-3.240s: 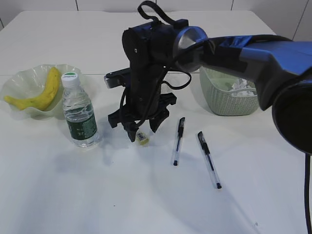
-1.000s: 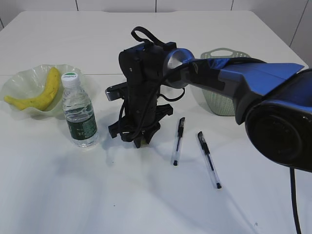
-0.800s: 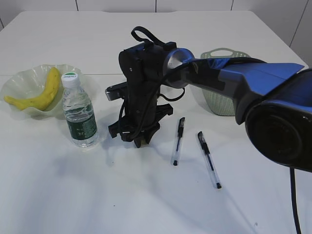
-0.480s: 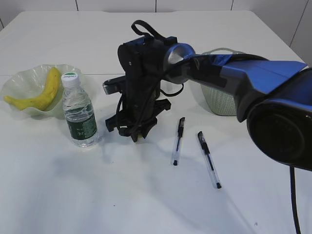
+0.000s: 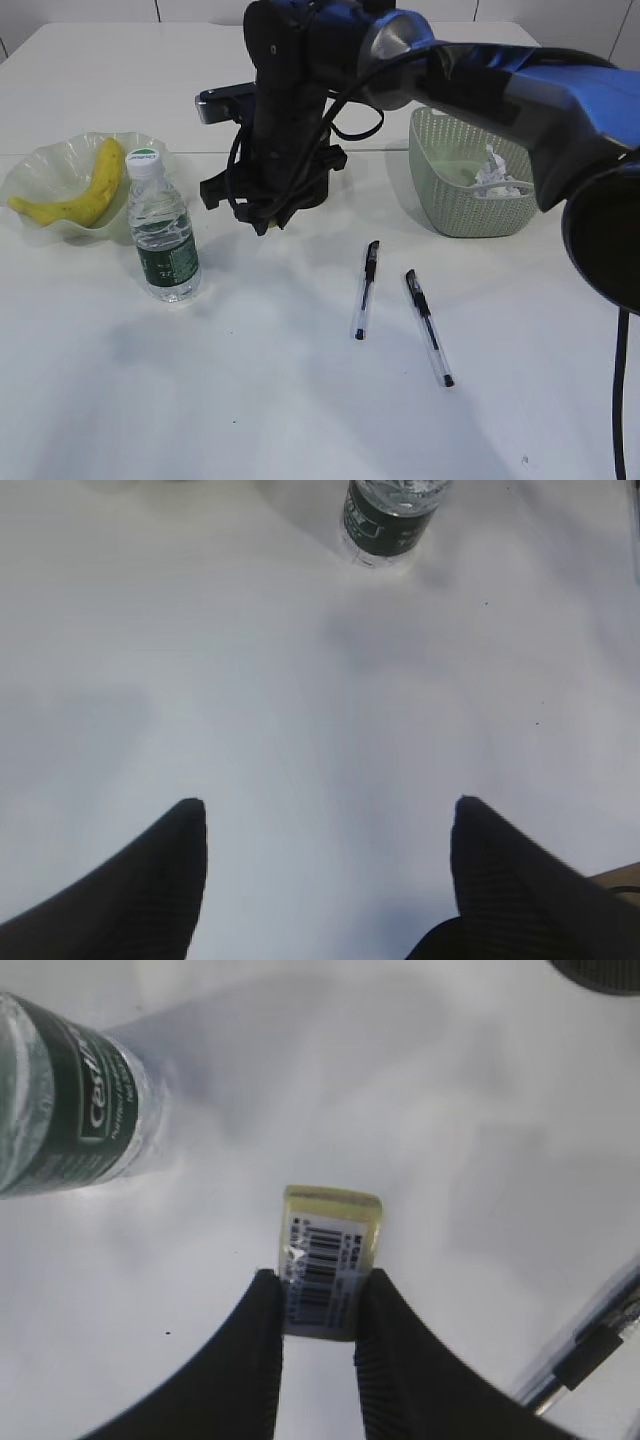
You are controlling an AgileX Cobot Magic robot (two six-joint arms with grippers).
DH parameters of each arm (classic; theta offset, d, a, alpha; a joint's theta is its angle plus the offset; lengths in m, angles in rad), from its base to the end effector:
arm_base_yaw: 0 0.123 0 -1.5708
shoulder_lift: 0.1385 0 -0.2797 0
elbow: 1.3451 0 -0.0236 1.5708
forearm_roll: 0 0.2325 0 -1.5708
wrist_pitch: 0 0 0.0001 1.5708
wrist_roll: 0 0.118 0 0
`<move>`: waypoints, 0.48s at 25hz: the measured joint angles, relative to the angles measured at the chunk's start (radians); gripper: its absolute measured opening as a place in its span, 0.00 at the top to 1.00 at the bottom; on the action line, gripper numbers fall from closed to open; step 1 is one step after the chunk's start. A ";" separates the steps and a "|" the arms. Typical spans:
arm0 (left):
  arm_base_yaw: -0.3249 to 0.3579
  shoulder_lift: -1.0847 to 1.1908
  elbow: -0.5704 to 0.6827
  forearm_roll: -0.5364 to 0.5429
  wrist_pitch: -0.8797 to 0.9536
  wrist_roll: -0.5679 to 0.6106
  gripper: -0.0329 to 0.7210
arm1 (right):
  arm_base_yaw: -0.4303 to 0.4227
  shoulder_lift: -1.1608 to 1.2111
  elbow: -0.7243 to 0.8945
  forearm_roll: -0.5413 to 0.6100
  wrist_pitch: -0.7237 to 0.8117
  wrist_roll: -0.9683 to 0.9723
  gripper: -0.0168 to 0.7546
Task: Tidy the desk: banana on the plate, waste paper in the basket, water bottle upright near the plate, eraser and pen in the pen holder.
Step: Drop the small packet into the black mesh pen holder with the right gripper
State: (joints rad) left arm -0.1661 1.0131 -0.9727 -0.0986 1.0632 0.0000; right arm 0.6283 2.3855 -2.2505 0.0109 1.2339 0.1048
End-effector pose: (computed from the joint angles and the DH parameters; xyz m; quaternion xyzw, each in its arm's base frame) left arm 0.1752 -0.0397 0.3131 0.0685 0.9583 -0.0705 0.2684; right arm 0.3997 0.2919 0.1843 -0.2551 0.9561 0.0566 0.1326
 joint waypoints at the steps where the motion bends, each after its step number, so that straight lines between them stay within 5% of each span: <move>1: 0.000 0.000 0.000 0.000 0.000 0.000 0.24 | 0.000 -0.010 -0.002 -0.011 0.002 0.000 0.78; 12: 0.000 0.000 0.000 0.000 0.002 0.000 0.24 | -0.043 -0.061 -0.118 -0.087 0.008 -0.004 0.78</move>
State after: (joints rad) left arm -0.1661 1.0131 -0.9727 -0.0986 1.0648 0.0000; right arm 0.5853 2.3249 -2.3687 -0.0766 1.2418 0.1006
